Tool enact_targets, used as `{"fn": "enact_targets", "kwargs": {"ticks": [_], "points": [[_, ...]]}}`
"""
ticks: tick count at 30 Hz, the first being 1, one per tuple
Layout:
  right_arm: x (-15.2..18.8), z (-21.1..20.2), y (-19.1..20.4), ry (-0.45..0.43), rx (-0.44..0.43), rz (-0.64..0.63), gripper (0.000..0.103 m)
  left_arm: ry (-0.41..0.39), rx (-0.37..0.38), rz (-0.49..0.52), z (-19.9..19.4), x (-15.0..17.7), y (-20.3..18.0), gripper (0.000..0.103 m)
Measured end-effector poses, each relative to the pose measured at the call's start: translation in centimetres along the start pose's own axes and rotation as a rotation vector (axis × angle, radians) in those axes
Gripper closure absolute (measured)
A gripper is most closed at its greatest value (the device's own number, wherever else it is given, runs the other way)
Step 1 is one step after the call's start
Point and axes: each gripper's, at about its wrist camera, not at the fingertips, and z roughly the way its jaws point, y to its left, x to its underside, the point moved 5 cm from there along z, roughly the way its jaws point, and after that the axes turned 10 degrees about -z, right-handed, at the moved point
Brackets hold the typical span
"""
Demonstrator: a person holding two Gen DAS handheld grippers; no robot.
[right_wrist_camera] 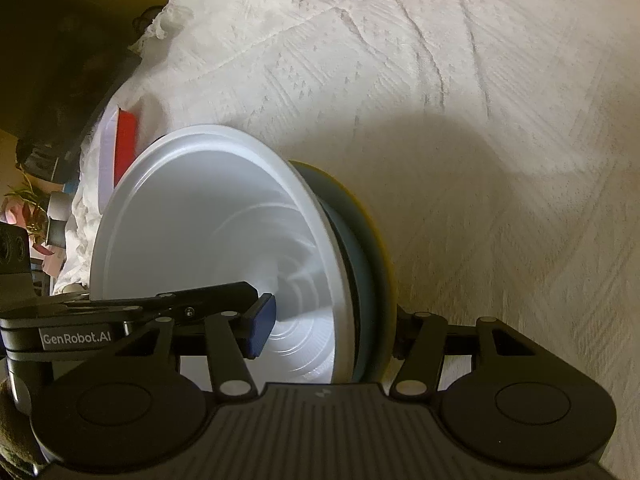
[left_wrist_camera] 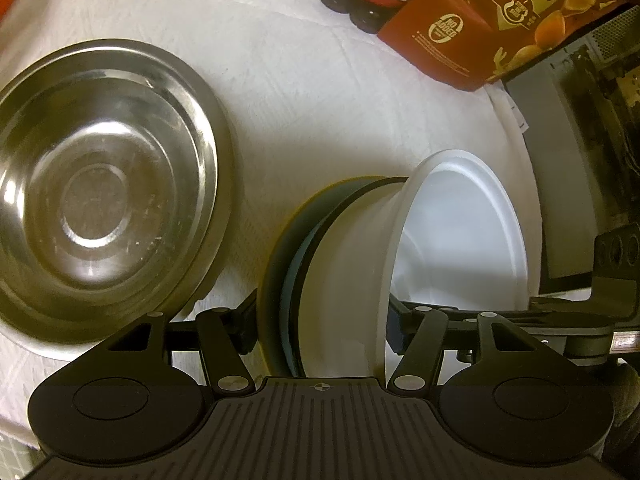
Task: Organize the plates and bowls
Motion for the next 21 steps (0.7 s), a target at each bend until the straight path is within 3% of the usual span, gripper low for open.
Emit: {"fn": "enact_targets", "kwargs": {"ticks": [11,21], "points": [[-1.0,-0.7,0.7,0.006,0.04,0.003,0.046,0.016,0.042,0.007,-0.8,-0.6,-0.3,0.04],[-5.7,-5.6,7.0,-0.115,0.1,-0.088,0.046,-0.104,0.132,0.041,-8.6,-4.5,-1.0,0.04]]}}
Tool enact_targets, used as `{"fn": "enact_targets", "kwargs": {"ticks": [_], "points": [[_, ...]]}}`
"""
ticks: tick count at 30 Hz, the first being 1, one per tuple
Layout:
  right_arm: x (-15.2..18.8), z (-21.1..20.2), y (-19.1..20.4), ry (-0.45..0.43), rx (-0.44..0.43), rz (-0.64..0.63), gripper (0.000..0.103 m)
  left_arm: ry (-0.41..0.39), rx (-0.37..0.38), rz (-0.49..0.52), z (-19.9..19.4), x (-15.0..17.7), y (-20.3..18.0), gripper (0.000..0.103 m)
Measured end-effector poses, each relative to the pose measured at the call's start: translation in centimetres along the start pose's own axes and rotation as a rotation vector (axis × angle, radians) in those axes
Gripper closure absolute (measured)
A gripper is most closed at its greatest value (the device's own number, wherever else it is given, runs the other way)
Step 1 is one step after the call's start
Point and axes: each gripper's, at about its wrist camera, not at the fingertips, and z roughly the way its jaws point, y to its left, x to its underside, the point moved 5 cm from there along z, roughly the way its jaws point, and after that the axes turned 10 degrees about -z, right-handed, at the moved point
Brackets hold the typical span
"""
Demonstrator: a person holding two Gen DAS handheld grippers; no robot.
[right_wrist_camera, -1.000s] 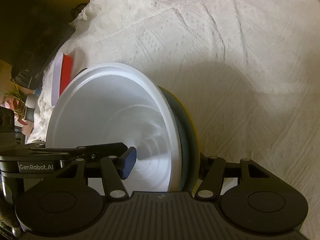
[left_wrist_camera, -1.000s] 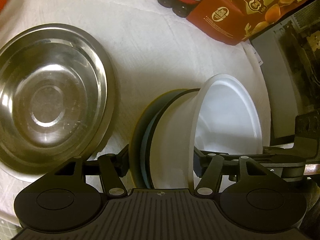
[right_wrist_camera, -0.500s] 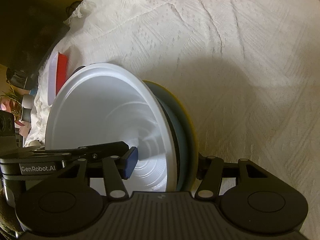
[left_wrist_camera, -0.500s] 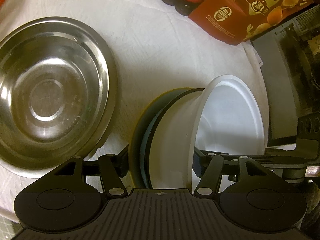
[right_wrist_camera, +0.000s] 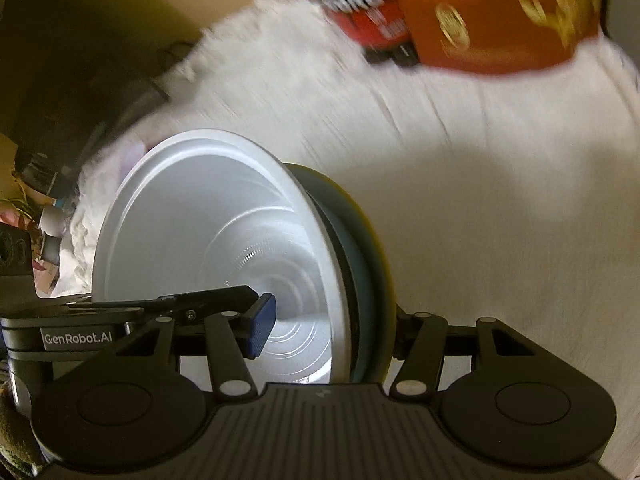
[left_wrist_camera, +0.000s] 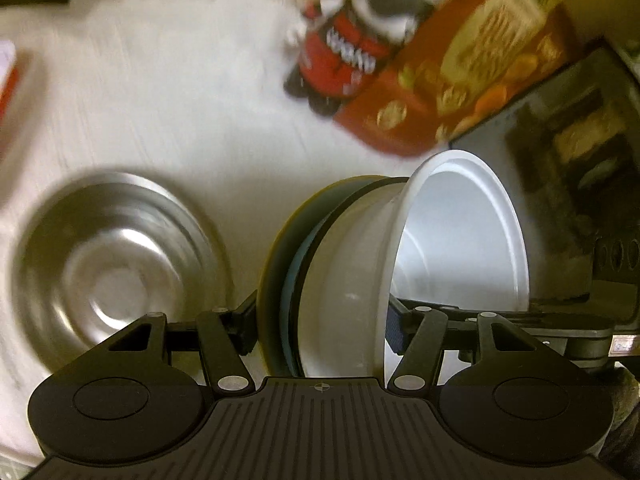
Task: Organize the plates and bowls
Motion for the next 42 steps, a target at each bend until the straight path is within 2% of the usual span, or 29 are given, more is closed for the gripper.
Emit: {"fn": "enact_targets", "kwargs": {"ticks": [4,9,15,19,26,30,35,42], "points": [[-2.6,0.5,3.7,-0.013,-0.005,-0.058,0.045,-0.037,-0.008,-0.019,-3.2,-2.2,2.3,0.04],[-4.8,4.5,8.2,0.031,-0.057,-0.095,0.045,-0.063,-0.059,-0.08,-5.6,-4.0,7.4,0.04],[-4.6,11.4,11.2,0.145,-0.08,-0.083,0.046,-0.021,-0.085,-0.202,-4.6,-4.9,14.1,0.04],[-4.1,14.2,11.7,0.218,-0.05,-0.058,0.046,0.004,-0.062,-0.241,-3.1,-4.7,16.6,0.04],[-4.5,15.4,12.8,0.315,0.111,-0.116,0.045,0.005,0.017,-0.254,-2.2,-4.3,18.0,0.041],[-5.5,15.1,13.8,0.309,0.189,-0.162,0.045,0.0,0.035,-0.241,-2.5,-4.6,18.3,0.04],[-5.6,14.4,13.9,0.316,0.207,-0.122,0.045,-0.018,0.033,-0.201,-2.7,-4.7,18.2,0.041],[-5.4,13.5,14.0,0.272,0.251,-0.121,0.045,-0.022,0.051,-0.195,-2.7,-4.2,18.4,0.041]]}}
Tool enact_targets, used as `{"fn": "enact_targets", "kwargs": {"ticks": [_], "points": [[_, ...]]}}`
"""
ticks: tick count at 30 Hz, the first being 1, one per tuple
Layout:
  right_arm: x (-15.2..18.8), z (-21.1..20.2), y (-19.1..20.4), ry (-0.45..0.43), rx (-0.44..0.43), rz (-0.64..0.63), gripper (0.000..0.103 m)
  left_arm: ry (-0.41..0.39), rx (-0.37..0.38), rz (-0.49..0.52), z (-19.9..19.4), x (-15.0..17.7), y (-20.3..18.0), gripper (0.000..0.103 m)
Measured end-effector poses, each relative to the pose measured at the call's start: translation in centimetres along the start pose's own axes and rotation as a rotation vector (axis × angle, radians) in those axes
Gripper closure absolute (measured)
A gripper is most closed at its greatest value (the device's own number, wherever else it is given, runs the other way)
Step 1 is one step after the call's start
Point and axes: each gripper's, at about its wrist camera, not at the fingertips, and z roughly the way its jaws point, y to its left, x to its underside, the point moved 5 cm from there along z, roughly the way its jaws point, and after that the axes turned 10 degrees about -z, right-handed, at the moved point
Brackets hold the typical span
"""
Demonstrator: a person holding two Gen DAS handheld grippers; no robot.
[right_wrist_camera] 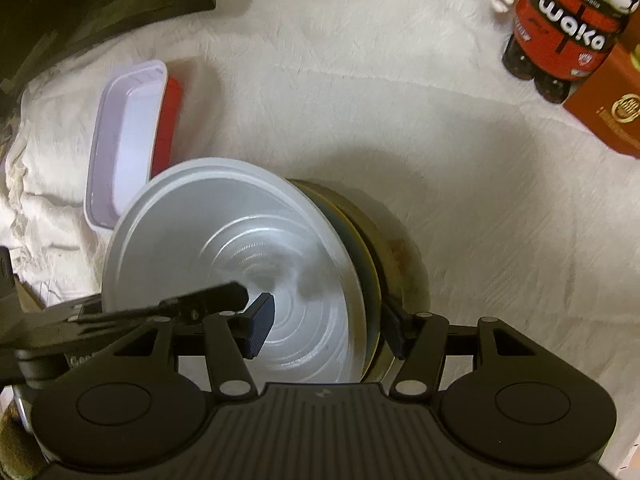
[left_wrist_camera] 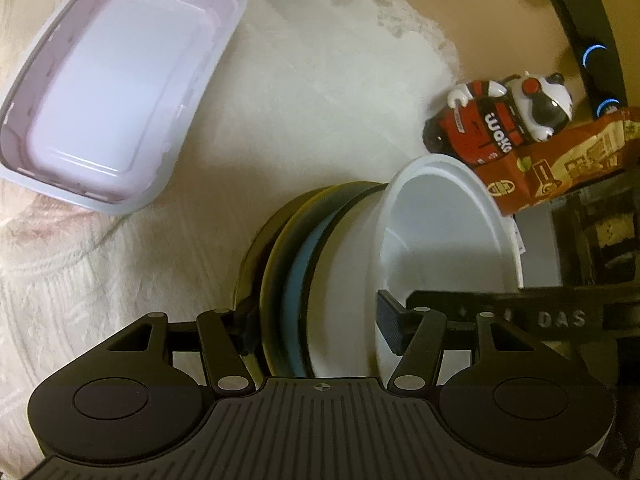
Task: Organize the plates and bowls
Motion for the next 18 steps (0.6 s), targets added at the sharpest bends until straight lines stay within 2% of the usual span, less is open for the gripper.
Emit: {"fn": "enact_targets", "kwargs": {"ticks": [2,3,4,9,13,16,18], "points": [[0.1,0.0,-0.2,-0.002,0.041,-0.005,0.046,0.002,0.012,0.018,-0.1,0.2,-0.4,0.045],[0.0,0.0,-0.1,-0.012,0.043,-0.016,0.041,0.0,0.017,0.026,-0.2,0.2,-0.6,0.045],[0.1,-0.2,-0.1,-0.021,0.052,-0.02,0.04,-0.004,0.006,0.034,-0.2,0.2,-0.8,0.045],[0.5,-0.9,0.3,-0.042,0.031,-0.024,0.04,-0.013,-0.037,0.047,-0.4,0.4,-0.8,0.051],[1.1,-1.3,0.2,-0.08,0.008,-0.025,0.04,-0.018,-0.032,0.047,-1.2,0.6,-0.6,0.052],[1.5,-2.3,0.4,-0.185,0.03,-0.075,0.041,-0.035,-0.034,0.054,-1.9,0.6,-0.8,0.052],[1.8,-3.7,1.4,-0.288,0.153,-0.175,0.041,-0.056,-0.042,0.067,-2.5,0.3,-1.0,0.052]]}}
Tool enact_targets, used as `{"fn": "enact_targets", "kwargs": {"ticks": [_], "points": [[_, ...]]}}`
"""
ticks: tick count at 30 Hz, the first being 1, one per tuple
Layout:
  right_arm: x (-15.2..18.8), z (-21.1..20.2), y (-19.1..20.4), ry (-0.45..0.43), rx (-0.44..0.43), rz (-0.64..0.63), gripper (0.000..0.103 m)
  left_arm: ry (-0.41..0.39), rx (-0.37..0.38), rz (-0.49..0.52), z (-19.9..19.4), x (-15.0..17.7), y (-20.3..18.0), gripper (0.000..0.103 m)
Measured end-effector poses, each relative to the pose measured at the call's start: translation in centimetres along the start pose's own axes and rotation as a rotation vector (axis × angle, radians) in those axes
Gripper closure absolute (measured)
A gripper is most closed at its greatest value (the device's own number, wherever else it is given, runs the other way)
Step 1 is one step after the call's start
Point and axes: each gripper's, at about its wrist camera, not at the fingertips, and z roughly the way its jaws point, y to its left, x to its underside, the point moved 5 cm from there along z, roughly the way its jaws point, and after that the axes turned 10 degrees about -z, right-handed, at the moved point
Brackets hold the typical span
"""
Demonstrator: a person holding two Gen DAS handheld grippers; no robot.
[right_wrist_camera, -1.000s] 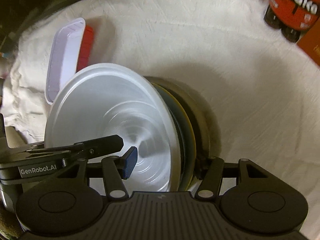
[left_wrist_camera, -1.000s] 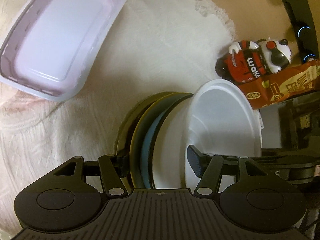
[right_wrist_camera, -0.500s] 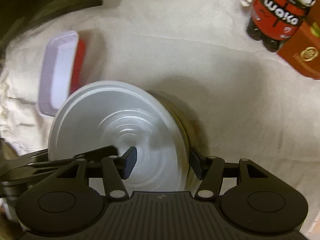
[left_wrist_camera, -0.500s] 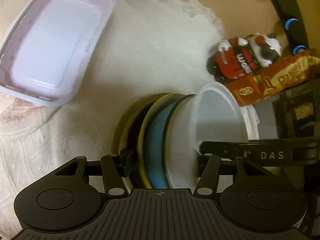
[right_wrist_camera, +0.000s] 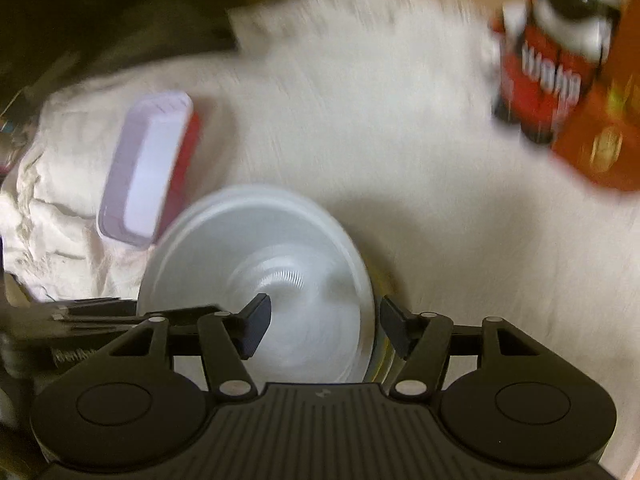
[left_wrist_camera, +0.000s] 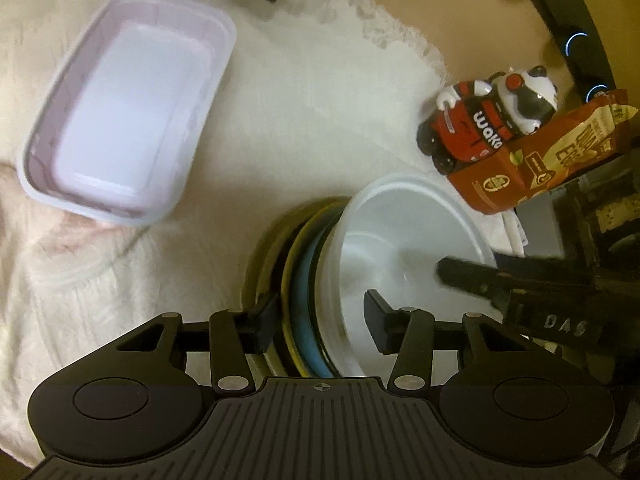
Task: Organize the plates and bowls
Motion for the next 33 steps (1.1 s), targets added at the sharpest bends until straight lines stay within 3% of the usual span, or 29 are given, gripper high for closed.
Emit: {"fn": "enact_targets", "kwargs": {"ticks": [3,8,10,12,14,21,26,33], "points": [[0.5,-1.5,0.9,-0.093,0.124,-0.087,0.041,-0.026,0.043,-0.002,-1.4,-0.8,-0.3,0.064],[2.3,-2.3,1.1,-0.166,0.238,-0.065,0.041,-0.03,0.044,-0.007,-2.6,-1.4,-0.6,0.066],[2.9,-2.3,0.6,-0.163,0.168,0.017,0.041,-0.017,0.032,-0.011,-2.3,-1.3,-0.6,0.069],[3.3,-1.6,0.1,-0.121,0.011,0.139,0.043,0.005,0.041,-0.021,-1.9,-1.0,-0.8,0.074],[3.7,-0.8,-0.2,-0.086,-0.06,0.204,0.051,0.004,0.041,-0.011,-1.9,-0.8,-1.2,0.073],[3.3,-2.6,0.3,-0.159,-0.095,0.19,0.054,0.01,0.025,-0.025,-1.8,-1.0,-0.9,0.073],[4.3,-1.3,0.2,-0.113,-0.096,0.205,0.054,0.011,0.028,-0.017,-1.7,-1.0,-1.2,0.072],[4.3,-1.6,0.4,-0.122,-0.103,0.17,0.055,0.001,0.015,0.001,-2.1,-0.9,-1.6,0.073]]}}
